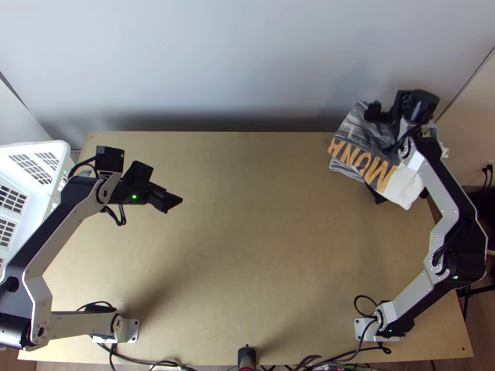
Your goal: Fold the t-shirt
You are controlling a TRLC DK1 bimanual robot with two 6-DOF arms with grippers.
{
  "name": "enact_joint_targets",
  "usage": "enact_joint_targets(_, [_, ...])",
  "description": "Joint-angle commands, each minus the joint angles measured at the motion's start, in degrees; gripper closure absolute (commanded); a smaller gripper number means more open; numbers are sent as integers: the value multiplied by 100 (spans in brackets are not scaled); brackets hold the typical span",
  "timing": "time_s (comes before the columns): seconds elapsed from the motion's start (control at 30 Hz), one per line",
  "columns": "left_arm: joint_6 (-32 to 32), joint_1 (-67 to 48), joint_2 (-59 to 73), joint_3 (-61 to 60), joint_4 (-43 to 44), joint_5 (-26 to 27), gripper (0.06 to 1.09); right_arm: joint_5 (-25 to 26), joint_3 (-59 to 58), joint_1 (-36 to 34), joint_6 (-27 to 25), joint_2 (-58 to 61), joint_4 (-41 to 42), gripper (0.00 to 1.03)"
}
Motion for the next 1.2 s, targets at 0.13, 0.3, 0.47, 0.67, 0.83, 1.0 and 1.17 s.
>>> enact_joint_targets(0.13, [24, 99, -118, -83, -20, -1, 10, 14, 689, 103, -39, 621, 191, 5])
enact_joint_targets(0.3, [33, 108, -145, -83, -29, -1, 10, 14, 1163, 86, -188, 1333, 306, 5])
enact_joint_targets(0.47, [33, 108, -127, -65, -20, -1, 10, 31, 2104, -2, -215, 2335, -99, 5])
enact_joint_targets(0.67, [42, 170, -127, -74, -38, -1, 10, 75, 2552, -64, -224, 3038, -125, 5])
enact_joint_targets(0.83, [77, 223, -127, -118, -55, -1, 10, 172, 2842, -125, -188, 3504, -222, 5])
enact_joint_targets(1.0, [130, 266, -136, -127, -108, -1, 10, 278, 2816, -152, -21, 3442, -503, 5])
enact_joint_targets(1.17, [147, 231, -66, -127, -108, -1, 10, 313, 2780, -196, -65, 3547, -485, 5])
